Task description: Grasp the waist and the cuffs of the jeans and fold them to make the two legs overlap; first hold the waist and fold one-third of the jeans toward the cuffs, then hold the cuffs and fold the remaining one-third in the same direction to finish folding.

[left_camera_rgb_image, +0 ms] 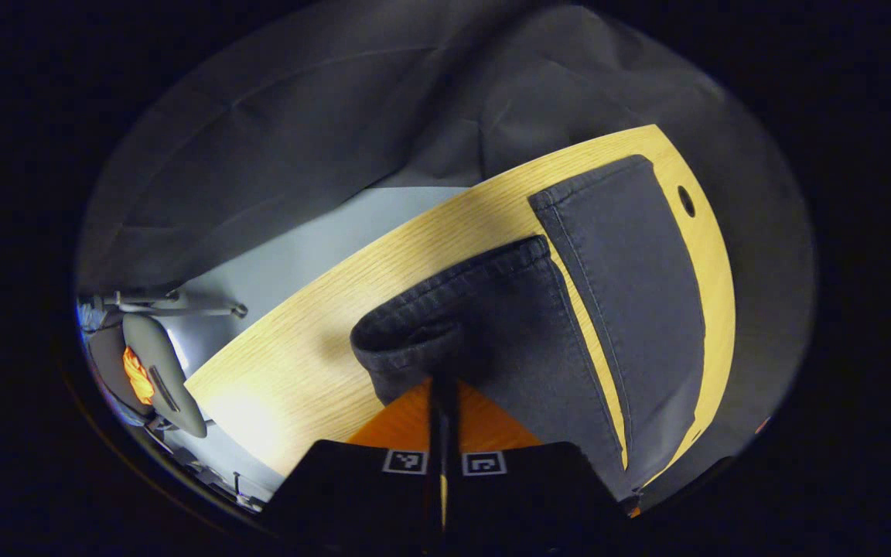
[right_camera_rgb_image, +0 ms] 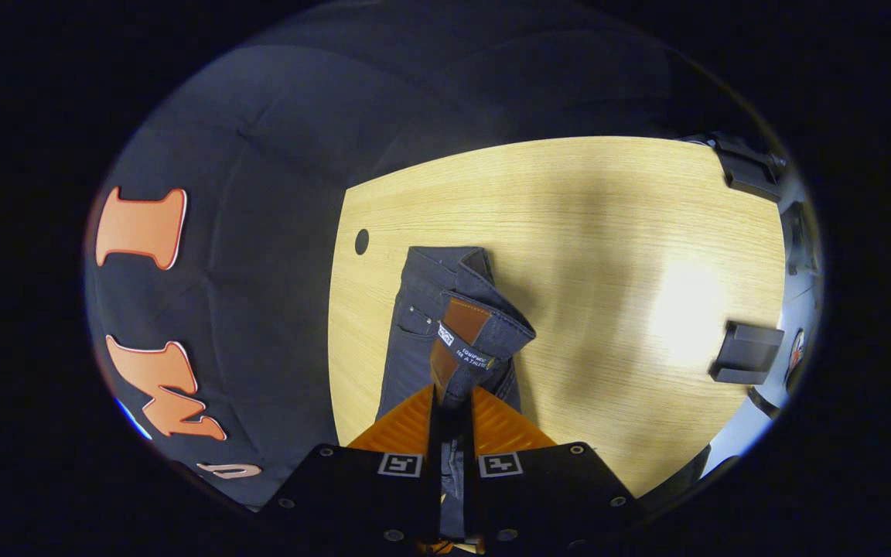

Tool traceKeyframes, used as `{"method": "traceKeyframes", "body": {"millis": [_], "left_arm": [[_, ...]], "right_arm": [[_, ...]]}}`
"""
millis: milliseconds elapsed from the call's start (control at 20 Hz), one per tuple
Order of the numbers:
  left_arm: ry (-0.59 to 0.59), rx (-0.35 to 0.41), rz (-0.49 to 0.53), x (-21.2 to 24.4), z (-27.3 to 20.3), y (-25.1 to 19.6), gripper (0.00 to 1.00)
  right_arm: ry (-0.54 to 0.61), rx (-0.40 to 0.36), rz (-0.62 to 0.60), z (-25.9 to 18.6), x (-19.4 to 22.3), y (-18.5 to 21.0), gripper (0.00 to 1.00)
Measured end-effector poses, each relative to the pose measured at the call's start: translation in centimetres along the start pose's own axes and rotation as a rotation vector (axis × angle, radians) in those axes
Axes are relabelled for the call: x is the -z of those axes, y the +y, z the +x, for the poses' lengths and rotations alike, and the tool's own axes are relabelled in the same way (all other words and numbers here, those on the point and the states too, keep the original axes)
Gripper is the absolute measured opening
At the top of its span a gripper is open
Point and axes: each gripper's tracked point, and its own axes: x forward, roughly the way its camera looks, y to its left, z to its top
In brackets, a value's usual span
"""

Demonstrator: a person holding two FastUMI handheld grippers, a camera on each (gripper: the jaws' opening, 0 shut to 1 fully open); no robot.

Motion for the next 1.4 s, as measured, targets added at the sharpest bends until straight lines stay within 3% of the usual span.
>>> {"method": "traceKeyframes", "body": {"millis": [300,400,600,800,950,1000,1150,1200,1300,1400], "left_arm": [[-0.147,0.18,0.032,-3.3,-5.8,-2.9,0.01],[-0.191,0.132,0.051,-5.2,-6.2,-2.1,0.01],[0.039,0.025,0.008,-0.6,-4.6,1.4,0.01],[0.073,-0.1,-0.06,2.1,-1.8,6.0,0.82],[0.07,-0.204,-0.115,2.9,-1.6,8.3,0.84],[0.057,-0.21,-0.107,2.6,-0.6,8.2,0.8],[0.032,-0.231,-0.078,1.8,-0.4,6.8,0.85],[-0.006,-0.204,-0.07,0.9,-0.4,5.7,0.83],[-0.032,-0.149,-0.048,1.0,-0.3,5.2,0.01],[-0.074,-0.034,-0.09,0.2,-1.0,3.5,0.01]], "right_arm": [[0.014,-0.037,-0.007,-0.6,0.1,1.4,0.12],[0.013,-0.033,-0.01,-0.5,0.1,1.8,0.12],[0.013,-0.021,-0.023,-0.3,0.8,1.7,0.12],[0.005,-0.008,-0.006,-0.6,0.4,1.1,0.12],[0.01,-0.009,-0.007,-0.5,0.5,1.2,0.12],[0.01,-0.007,-0.011,-0.4,0.5,1.2,0.12],[0.013,-0.002,-0.028,-0.1,0.6,1.3,0.12],[0.018,0.0,-0.03,0.0,0.7,1.3,0.12],[0.026,-0.004,-0.028,0.1,0.8,1.2,0.12],[0.026,-0.01,-0.003,0.0,0.5,0.9,0.13]]}}
